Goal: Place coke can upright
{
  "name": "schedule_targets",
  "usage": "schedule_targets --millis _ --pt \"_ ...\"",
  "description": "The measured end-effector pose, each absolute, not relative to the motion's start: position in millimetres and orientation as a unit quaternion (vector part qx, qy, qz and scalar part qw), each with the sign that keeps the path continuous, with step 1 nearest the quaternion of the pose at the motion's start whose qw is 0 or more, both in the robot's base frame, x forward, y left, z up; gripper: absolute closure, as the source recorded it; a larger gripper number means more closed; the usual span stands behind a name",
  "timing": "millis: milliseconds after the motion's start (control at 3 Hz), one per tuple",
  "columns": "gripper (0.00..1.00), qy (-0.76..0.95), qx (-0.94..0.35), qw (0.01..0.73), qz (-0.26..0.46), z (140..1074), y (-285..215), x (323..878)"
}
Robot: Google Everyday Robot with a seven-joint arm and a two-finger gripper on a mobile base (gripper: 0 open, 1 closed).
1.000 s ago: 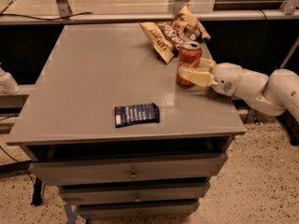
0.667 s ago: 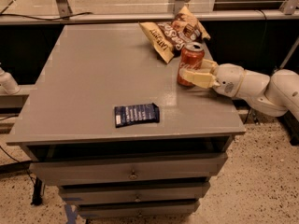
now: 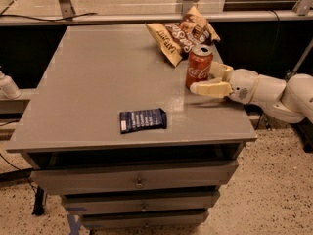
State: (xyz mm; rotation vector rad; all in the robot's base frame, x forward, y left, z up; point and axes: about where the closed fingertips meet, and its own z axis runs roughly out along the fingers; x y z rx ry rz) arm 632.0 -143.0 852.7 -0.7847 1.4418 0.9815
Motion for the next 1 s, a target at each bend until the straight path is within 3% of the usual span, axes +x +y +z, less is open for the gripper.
schedule_targets --millis 333,1000 --pt "0.00 0.623 -0.343 0.577 0.403 863.8 -160.4 621.4" --pt "0.00 0.646 -0.356 0.604 0.302 935.3 -234.1 592.1"
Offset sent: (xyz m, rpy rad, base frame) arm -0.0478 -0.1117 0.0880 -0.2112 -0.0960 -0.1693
